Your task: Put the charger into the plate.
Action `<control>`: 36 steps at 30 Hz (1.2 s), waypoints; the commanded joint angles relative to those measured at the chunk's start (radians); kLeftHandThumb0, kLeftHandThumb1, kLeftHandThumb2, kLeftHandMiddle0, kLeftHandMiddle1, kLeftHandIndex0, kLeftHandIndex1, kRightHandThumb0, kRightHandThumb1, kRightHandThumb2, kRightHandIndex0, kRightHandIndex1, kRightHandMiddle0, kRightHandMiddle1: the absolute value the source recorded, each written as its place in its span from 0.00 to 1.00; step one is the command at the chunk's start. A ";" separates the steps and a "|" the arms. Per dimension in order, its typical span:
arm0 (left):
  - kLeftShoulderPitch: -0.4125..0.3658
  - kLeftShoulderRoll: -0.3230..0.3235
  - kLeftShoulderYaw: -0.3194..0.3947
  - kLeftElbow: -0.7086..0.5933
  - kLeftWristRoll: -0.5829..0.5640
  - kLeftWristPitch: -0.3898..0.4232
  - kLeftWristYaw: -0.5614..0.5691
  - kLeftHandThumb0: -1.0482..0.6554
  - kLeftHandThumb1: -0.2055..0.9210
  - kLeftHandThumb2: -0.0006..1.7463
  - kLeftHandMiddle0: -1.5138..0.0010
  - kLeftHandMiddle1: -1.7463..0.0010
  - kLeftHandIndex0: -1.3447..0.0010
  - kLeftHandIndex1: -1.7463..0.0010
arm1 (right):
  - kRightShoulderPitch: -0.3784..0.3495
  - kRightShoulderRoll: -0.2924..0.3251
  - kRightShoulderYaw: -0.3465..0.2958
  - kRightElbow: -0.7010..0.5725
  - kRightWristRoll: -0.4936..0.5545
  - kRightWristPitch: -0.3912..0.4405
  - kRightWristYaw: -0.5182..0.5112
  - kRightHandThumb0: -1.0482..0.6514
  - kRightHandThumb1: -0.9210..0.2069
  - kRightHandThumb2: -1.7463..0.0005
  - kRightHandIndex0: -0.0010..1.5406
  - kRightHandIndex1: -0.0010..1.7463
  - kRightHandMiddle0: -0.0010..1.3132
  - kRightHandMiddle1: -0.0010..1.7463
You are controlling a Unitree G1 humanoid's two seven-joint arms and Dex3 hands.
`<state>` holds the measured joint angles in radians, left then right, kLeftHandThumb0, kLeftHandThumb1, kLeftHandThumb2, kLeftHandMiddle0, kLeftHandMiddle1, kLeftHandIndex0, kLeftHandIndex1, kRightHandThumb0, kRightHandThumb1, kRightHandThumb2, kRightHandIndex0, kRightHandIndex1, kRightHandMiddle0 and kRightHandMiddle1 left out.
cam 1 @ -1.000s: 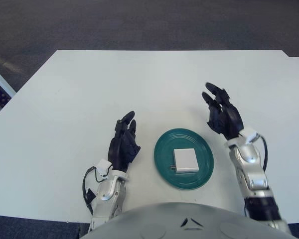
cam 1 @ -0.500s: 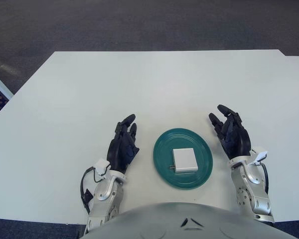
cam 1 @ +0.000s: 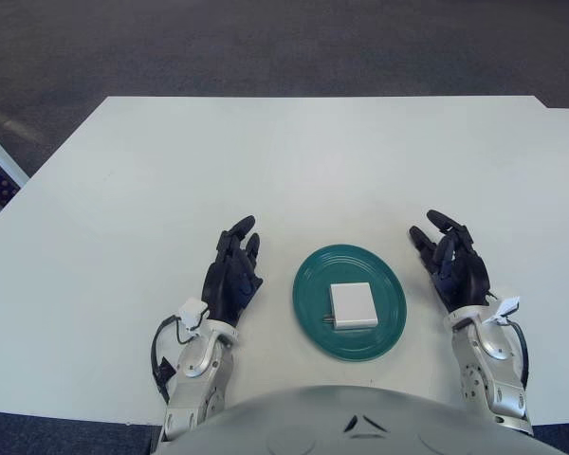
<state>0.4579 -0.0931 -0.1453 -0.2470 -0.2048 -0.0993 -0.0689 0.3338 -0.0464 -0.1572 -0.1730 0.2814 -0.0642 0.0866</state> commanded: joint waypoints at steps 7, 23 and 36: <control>0.013 0.003 0.001 -0.027 0.017 0.048 0.019 0.03 1.00 0.53 0.84 1.00 1.00 0.55 | 0.004 0.010 -0.017 0.064 0.002 -0.028 0.022 0.07 0.00 0.53 0.25 0.01 0.10 0.51; 0.022 -0.007 -0.002 -0.035 0.031 0.045 0.024 0.06 1.00 0.51 0.81 0.99 1.00 0.54 | -0.068 -0.017 -0.018 0.262 -0.073 -0.220 0.054 0.08 0.00 0.54 0.30 0.02 0.09 0.50; 0.037 -0.013 -0.015 -0.061 0.043 0.080 0.039 0.07 1.00 0.51 0.82 1.00 1.00 0.58 | -0.090 -0.057 0.040 0.370 -0.424 -0.376 -0.132 0.14 0.00 0.52 0.16 0.00 0.00 0.38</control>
<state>0.4827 -0.1041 -0.1581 -0.3039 -0.1570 -0.0385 -0.0378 0.2147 -0.1014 -0.1358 0.1622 -0.0860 -0.4502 -0.0174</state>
